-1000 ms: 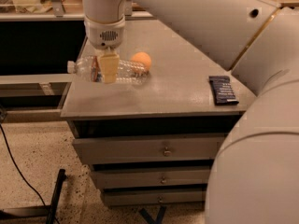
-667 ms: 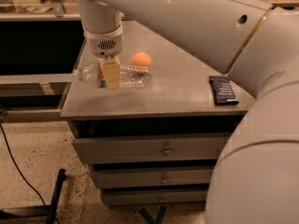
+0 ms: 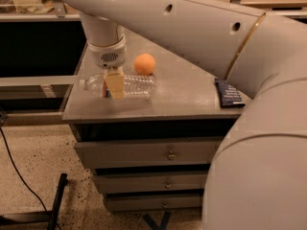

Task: Knock water bottle over

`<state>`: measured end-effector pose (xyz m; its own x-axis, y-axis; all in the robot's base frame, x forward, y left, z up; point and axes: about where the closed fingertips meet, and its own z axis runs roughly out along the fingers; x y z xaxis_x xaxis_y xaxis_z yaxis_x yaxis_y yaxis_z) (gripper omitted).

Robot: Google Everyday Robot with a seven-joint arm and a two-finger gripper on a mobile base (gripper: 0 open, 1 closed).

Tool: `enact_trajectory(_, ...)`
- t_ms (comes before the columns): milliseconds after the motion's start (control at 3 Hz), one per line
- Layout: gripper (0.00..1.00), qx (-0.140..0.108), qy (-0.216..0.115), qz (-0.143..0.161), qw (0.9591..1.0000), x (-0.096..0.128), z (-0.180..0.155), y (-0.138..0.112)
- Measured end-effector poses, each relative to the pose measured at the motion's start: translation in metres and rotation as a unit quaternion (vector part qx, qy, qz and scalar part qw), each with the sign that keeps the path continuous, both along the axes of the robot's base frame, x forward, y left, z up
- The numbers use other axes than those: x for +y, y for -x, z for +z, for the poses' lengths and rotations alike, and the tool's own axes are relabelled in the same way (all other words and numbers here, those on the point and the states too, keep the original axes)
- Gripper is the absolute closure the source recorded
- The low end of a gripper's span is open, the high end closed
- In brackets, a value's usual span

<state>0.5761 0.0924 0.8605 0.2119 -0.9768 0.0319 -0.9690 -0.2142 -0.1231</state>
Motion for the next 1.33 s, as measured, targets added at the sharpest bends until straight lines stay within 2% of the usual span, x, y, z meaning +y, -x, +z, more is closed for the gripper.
enact_trajectory(333,0.35,0.015,0.004,-0.005,0.9999,0.0020,-0.0153,0.0003)
enact_trajectory(667,0.12,0.012,0.001,-0.004,0.9999,0.0036,-0.0156,-0.0011)
enact_trajectory(1000,0.00,0.010,-0.001,-0.004,0.9999,0.0051,-0.0164,-0.0021)
enact_trajectory(1333,0.00,0.010,-0.001,-0.004,0.9999,0.0051,-0.0164,-0.0022)
